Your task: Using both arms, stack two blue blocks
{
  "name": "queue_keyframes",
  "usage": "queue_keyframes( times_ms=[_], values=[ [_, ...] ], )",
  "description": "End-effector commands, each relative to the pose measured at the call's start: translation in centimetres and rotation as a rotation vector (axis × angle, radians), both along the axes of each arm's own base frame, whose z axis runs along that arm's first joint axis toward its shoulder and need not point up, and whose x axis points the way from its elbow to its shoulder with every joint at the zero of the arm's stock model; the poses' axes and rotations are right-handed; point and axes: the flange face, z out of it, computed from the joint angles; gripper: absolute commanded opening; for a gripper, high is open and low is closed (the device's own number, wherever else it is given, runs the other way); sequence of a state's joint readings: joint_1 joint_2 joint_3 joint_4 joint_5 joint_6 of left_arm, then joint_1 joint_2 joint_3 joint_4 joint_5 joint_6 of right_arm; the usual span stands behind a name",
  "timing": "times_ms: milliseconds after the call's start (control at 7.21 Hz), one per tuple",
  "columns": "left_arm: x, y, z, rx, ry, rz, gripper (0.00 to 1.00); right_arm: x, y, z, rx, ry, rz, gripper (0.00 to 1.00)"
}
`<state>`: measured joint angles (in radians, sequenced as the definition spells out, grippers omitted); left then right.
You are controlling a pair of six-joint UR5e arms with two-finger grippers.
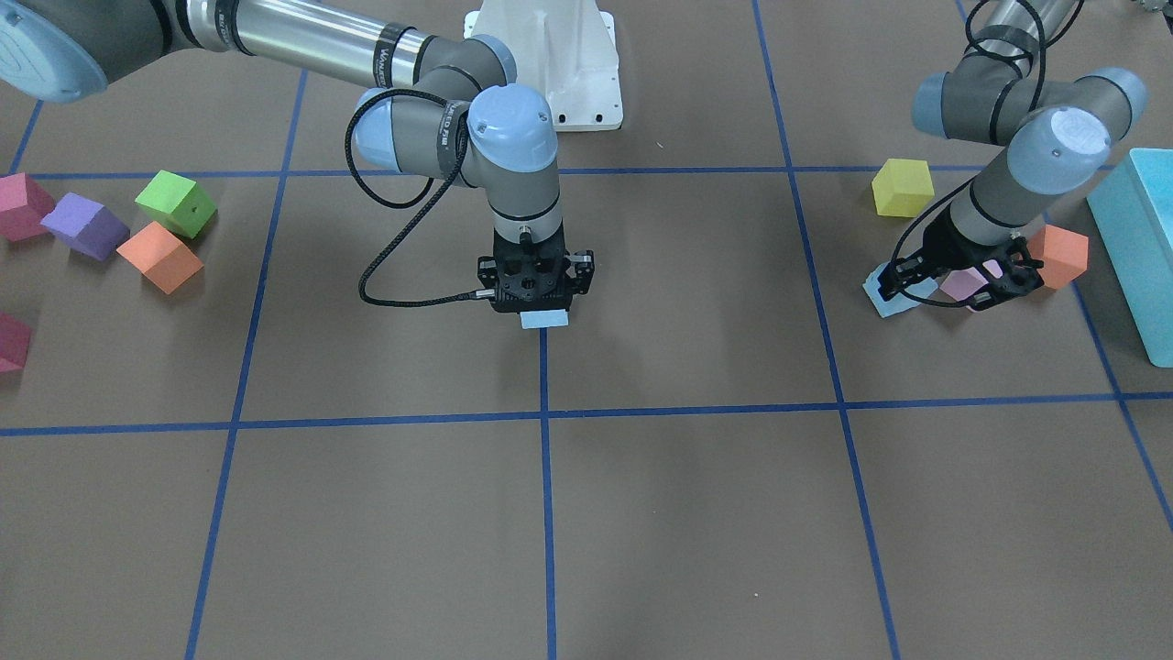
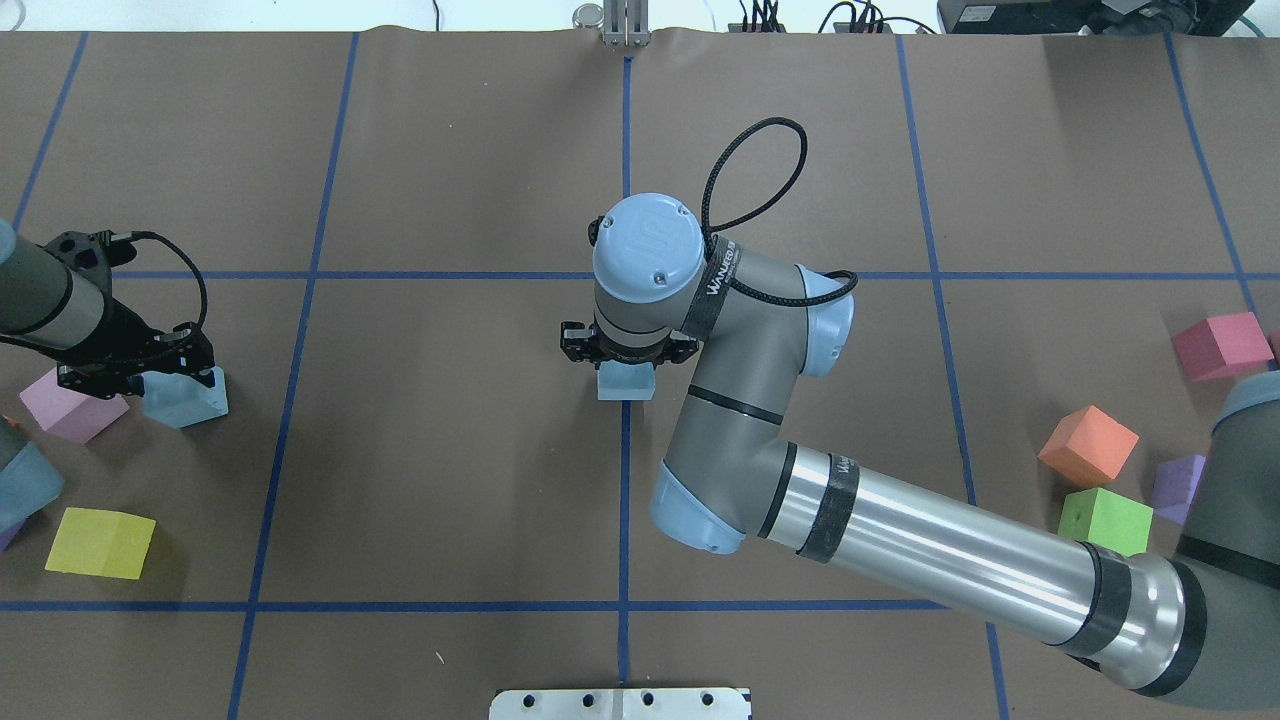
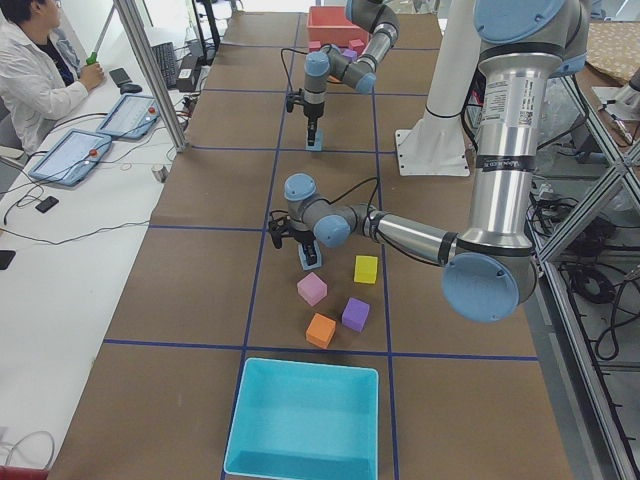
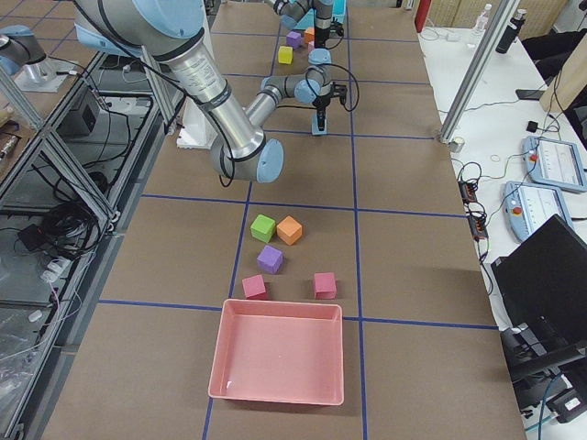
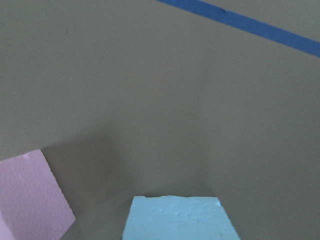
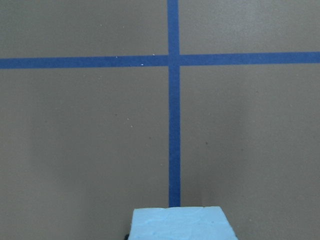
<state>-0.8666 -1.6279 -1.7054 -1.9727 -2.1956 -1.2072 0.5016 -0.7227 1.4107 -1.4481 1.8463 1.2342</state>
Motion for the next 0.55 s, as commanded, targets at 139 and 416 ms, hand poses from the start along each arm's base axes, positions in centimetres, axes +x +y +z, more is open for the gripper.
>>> queue_keyframes(
  times_ms=[139,416],
  values=[
    [-0.9,-0.4,-3.1,0.000,0.043,-0.001,0.53,-0.1,-0.1,0.5,-0.005,0.009,0.001,0.91],
    [0.0,-2.4,-9.8,-0.023,0.023,-0.012,0.53,0.1,-0.2,0.3,-0.003,0.004,0.003,1.00]
  ],
)
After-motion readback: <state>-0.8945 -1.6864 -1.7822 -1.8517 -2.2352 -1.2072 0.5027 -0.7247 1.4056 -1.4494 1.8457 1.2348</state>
